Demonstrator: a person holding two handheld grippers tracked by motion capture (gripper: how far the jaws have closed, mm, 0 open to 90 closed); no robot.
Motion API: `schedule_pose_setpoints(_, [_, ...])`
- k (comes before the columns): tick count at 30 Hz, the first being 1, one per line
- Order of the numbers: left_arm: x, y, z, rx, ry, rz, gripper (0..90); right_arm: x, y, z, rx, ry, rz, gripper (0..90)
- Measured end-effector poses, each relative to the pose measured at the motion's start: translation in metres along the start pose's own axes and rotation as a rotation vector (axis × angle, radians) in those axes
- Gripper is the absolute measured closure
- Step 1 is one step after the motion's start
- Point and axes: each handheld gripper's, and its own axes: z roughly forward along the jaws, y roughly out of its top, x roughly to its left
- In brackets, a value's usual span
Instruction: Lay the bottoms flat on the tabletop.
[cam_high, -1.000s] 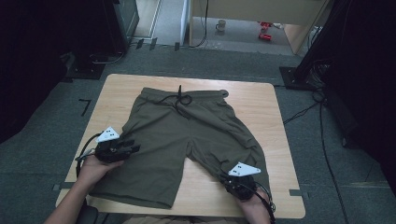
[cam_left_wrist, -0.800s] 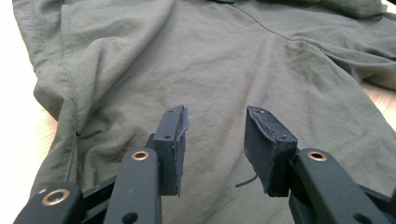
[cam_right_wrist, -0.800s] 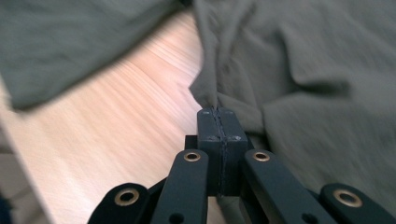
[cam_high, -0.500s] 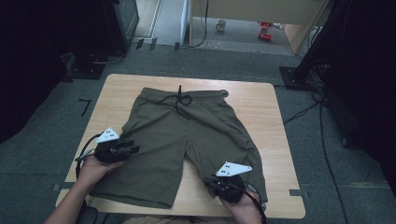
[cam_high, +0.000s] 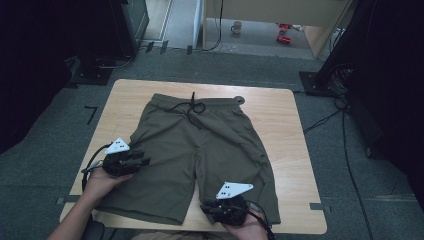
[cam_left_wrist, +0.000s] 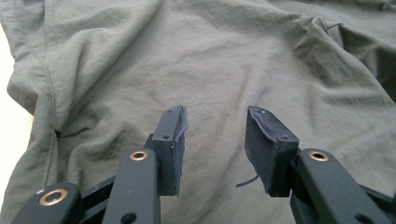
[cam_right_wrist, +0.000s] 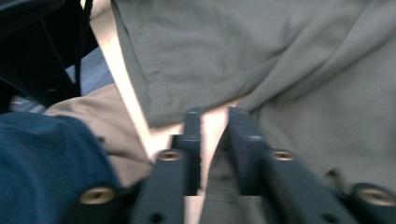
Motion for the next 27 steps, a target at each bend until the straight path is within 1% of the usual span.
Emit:
schedule_pose_setpoints(1, [0.0, 0.0, 0.0, 0.0, 0.0, 0.002, 57.9, -0.001, 0.0, -0.003, -0.017, -0.016, -0.017, 69.0])
schedule_pose_setpoints(2, [-0.001, 0.0, 0.0, 0.0, 0.0, 0.005, 57.9, -0.005, 0.001, -0.008, -0.045, -0.034, -0.03, 68.5])
schedule_pose_setpoints(5, [-0.001, 0.0, 0.0, -0.001, 0.001, 0.007, 57.8, -0.016, 0.0, -0.022, -0.084, -0.084, -0.002, 68.1])
schedule_pose_setpoints(8, [-0.001, 0.0, 0.0, -0.002, 0.002, 0.004, 57.8, -0.033, -0.007, -0.04, -0.135, -0.183, 0.024, 69.9])
schedule_pose_setpoints(10, [-0.001, 0.0, 0.0, -0.002, 0.002, 0.005, 57.8, -0.043, -0.014, -0.051, -0.177, -0.257, 0.039, 66.1])
schedule_pose_setpoints(11, [-0.001, 0.0, 0.0, -0.002, 0.002, 0.006, 57.8, -0.048, -0.018, -0.055, -0.198, -0.293, 0.033, 66.4])
schedule_pose_setpoints(13, [-0.001, 0.0, 0.0, -0.003, 0.002, 0.008, 57.8, -0.056, -0.026, -0.062, -0.216, -0.355, 0.019, 66.4])
schedule_pose_setpoints(14, [-0.001, 0.0, 0.0, -0.002, 0.002, 0.009, 57.8, -0.06, -0.03, -0.065, -0.215, -0.378, 0.02, 66.4])
schedule_pose_setpoints(16, [-0.001, 0.0, 0.0, -0.001, 0.001, 0.009, 57.8, -0.066, -0.036, -0.07, -0.216, -0.406, 0.048, 65.2])
schedule_pose_setpoints(17, [-0.001, 0.0, 0.0, -0.002, 0.002, 0.008, 57.8, -0.069, -0.039, -0.071, -0.215, -0.42, 0.054, 64.1])
schedule_pose_setpoints(19, [-0.001, 0.0, -0.001, -0.003, 0.002, 0.006, 57.8, -0.077, -0.047, -0.076, -0.205, -0.461, 0.076, 61.9])
schedule_pose_setpoints(24, [0.0, 0.0, -0.001, -0.007, 0.002, 0.006, 57.8, -0.095, -0.07, -0.087, -0.158, -0.527, 0.137, 57.2])
schedule_pose_setpoints(27, [0.0, 0.0, 0.0, -0.004, 0.0, 0.008, 57.8, -0.102, -0.084, -0.093, -0.132, -0.551, 0.164, 54.7])
